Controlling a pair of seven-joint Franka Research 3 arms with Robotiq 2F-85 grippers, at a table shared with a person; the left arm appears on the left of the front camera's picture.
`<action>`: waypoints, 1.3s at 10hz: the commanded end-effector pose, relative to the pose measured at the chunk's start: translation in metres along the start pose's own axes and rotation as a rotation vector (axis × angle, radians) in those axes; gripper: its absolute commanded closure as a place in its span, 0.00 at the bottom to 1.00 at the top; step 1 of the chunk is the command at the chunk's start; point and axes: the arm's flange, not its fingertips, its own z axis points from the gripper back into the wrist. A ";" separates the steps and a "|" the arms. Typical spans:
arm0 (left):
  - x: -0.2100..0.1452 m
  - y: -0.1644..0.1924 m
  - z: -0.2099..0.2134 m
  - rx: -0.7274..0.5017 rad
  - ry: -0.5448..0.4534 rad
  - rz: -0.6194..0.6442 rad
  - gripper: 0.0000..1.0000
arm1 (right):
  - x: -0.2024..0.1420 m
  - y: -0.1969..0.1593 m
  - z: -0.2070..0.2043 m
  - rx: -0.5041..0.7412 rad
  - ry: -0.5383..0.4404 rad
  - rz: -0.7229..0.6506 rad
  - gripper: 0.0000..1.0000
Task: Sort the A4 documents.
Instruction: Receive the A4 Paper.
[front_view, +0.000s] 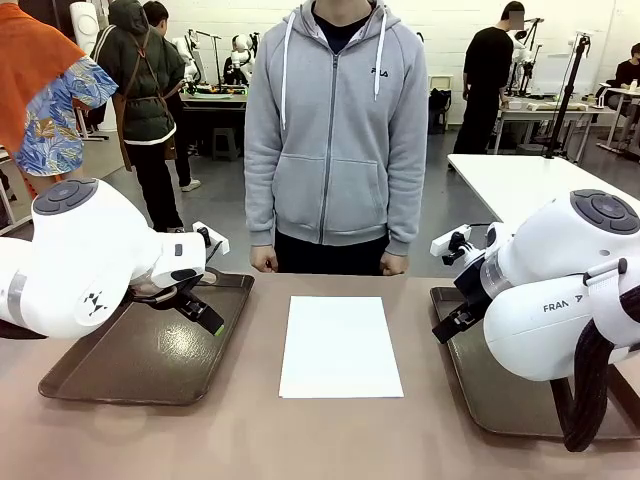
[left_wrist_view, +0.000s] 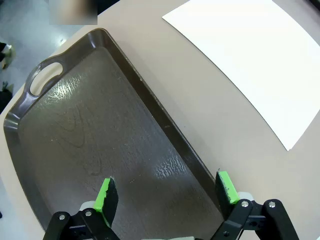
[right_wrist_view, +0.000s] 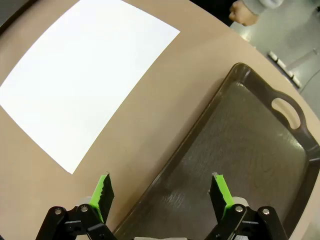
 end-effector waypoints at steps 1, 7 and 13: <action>0.000 0.000 0.000 0.000 0.000 0.000 0.00 | 0.000 0.000 0.000 0.000 0.000 -0.001 0.00; -0.014 0.003 0.045 0.007 -0.115 0.100 0.00 | -0.008 -0.001 0.044 0.015 -0.097 -0.010 0.00; -0.062 0.013 0.185 -0.154 -0.366 0.081 0.00 | -0.060 -0.069 0.178 0.183 -0.308 -0.121 0.00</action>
